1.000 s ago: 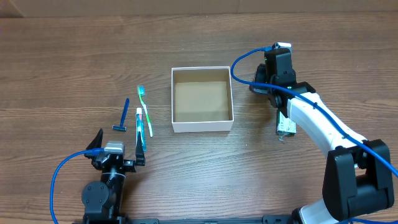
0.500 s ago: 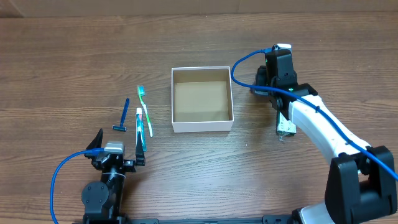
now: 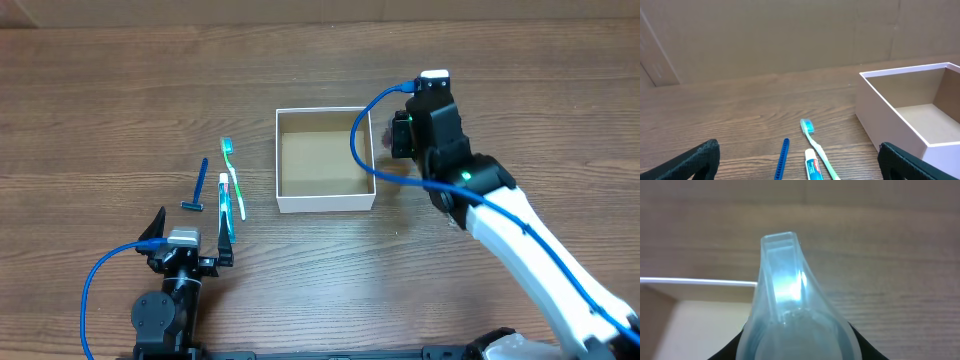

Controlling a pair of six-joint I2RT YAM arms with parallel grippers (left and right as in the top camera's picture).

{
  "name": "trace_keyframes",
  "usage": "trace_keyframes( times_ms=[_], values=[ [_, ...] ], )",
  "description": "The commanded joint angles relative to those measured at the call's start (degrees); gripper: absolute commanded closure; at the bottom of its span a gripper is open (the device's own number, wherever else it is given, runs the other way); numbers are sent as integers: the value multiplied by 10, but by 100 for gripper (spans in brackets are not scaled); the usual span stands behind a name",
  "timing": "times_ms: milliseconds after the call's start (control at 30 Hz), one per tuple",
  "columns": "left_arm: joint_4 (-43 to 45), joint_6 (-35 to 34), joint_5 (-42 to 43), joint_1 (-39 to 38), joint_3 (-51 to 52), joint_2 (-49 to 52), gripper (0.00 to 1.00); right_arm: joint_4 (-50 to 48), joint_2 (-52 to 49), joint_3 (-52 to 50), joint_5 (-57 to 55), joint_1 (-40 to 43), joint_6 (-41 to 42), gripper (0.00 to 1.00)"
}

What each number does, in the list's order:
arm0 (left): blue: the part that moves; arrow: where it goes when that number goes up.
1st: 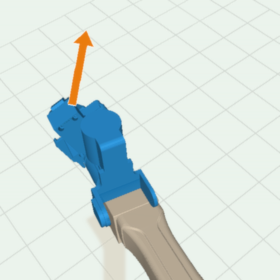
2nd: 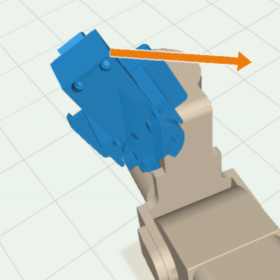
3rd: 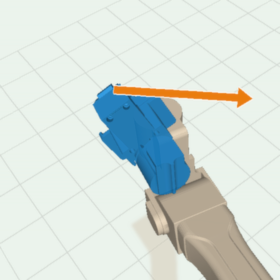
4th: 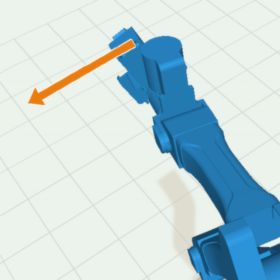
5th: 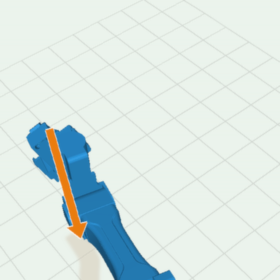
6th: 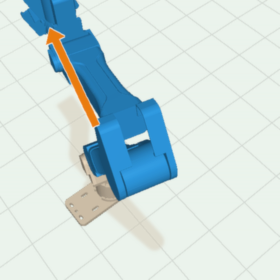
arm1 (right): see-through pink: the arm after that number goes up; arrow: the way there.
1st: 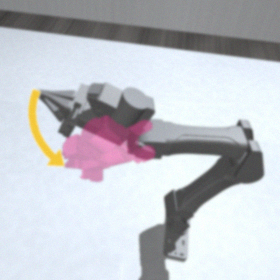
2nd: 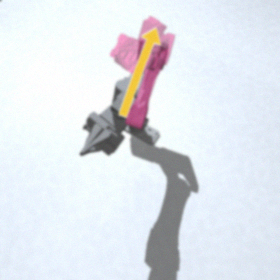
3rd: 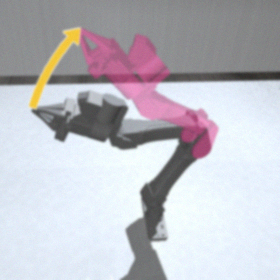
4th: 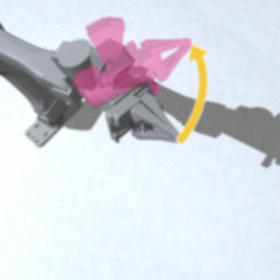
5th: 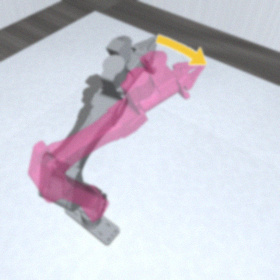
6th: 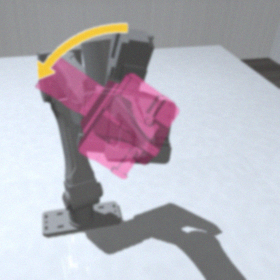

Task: Pack container
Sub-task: 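Lift the soap bottle with the right gripper and carry it over the box, then lower the soap bottle into the box and open the right gripper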

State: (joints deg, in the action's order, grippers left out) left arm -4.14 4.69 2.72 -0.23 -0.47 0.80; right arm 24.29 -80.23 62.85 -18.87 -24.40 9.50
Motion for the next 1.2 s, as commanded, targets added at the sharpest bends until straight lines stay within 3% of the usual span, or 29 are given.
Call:
trace_keyframes(
  times_ms=[0,333,1167],
  values=[
    [-1,0,-2,5,2,-5,0,-7,78,6,-21,-24,10,68],
    [-1,0,-2,5,2,-5,0,-33,111,6,-21,-112,28,68],
    [-1,0,-2,5,2,-5,0,-172,-104,6,-17,-118,74,68]
  ],
)
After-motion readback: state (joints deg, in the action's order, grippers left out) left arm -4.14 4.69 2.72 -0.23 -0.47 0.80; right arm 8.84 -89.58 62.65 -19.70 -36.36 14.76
